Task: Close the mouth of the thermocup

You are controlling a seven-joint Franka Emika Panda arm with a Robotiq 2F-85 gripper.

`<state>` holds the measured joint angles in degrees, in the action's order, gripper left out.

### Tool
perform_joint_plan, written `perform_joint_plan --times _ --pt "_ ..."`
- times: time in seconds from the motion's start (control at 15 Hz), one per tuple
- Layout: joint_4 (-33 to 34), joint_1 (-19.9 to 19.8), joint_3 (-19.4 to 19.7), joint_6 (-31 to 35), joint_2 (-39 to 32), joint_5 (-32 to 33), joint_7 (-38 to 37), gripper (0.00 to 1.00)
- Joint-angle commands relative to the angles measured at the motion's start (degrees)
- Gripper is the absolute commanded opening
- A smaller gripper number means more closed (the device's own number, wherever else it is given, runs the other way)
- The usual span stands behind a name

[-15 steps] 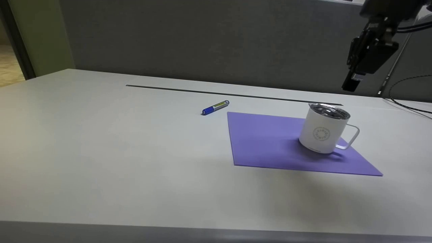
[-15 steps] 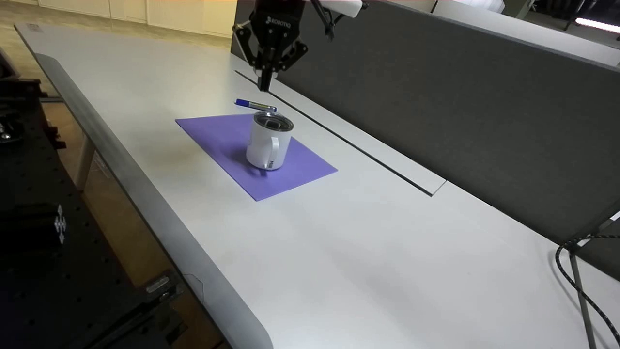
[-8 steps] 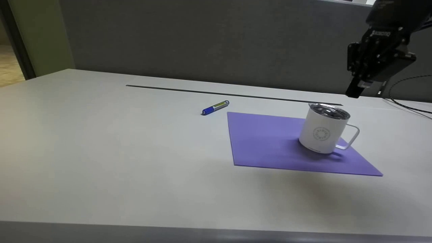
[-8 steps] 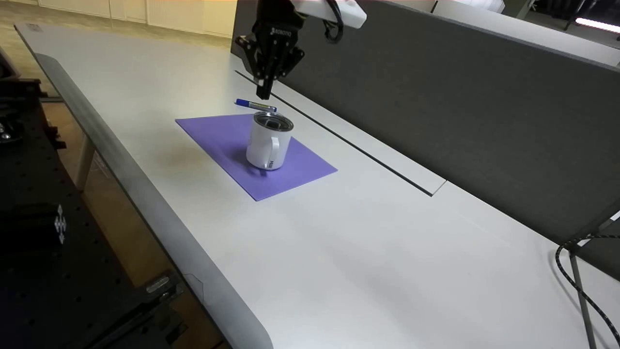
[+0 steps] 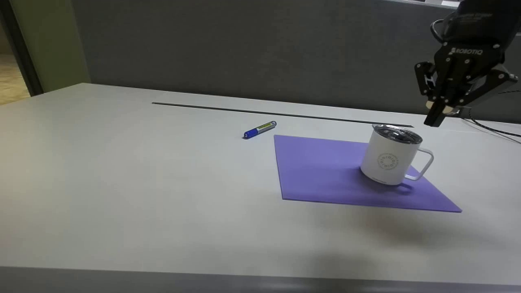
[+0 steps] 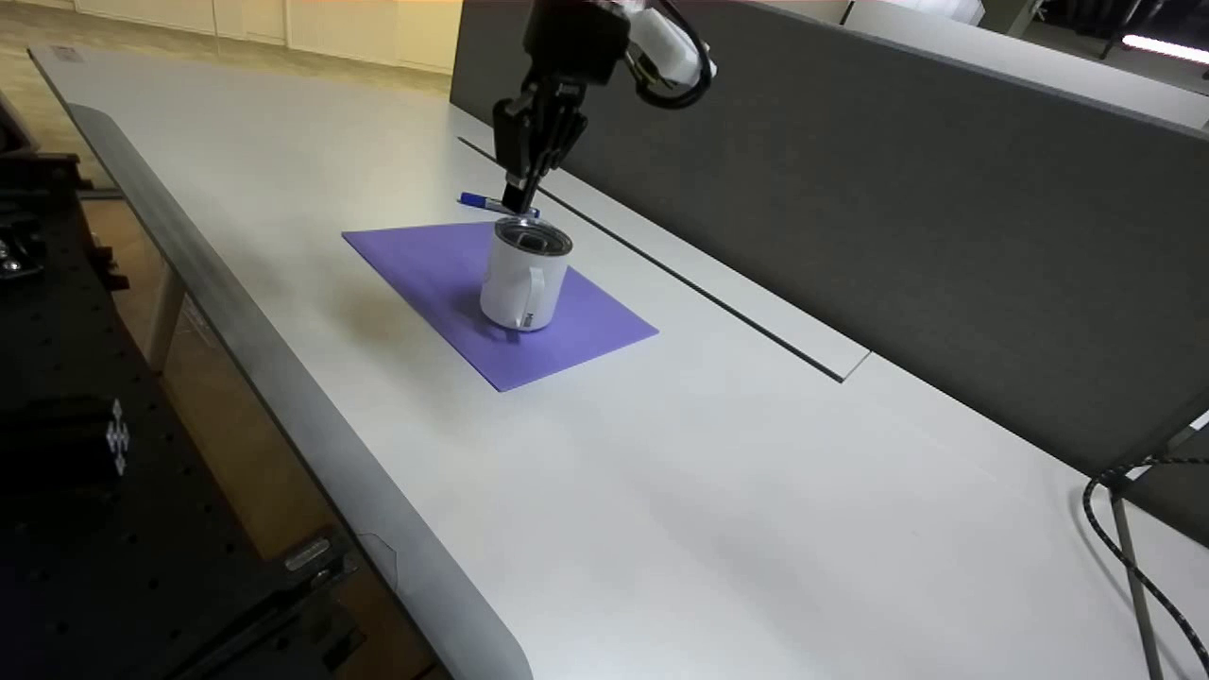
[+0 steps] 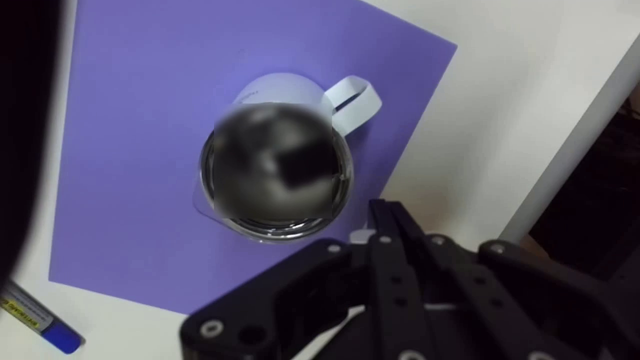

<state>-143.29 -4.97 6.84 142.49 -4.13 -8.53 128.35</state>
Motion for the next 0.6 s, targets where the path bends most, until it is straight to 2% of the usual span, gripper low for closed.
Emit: perform_joint_plan --times 0.0,0.07,0.53 --pt "4.4 -1.4 -0.2 -3.2 -1.5 5.0 -0.7 0.00" --pt "1.9 -1.4 -0.9 -1.7 -0.6 2.8 0.4 0.00" --pt "3.1 -1.8 -0.8 -2.2 -1.2 4.3 0.2 0.00"
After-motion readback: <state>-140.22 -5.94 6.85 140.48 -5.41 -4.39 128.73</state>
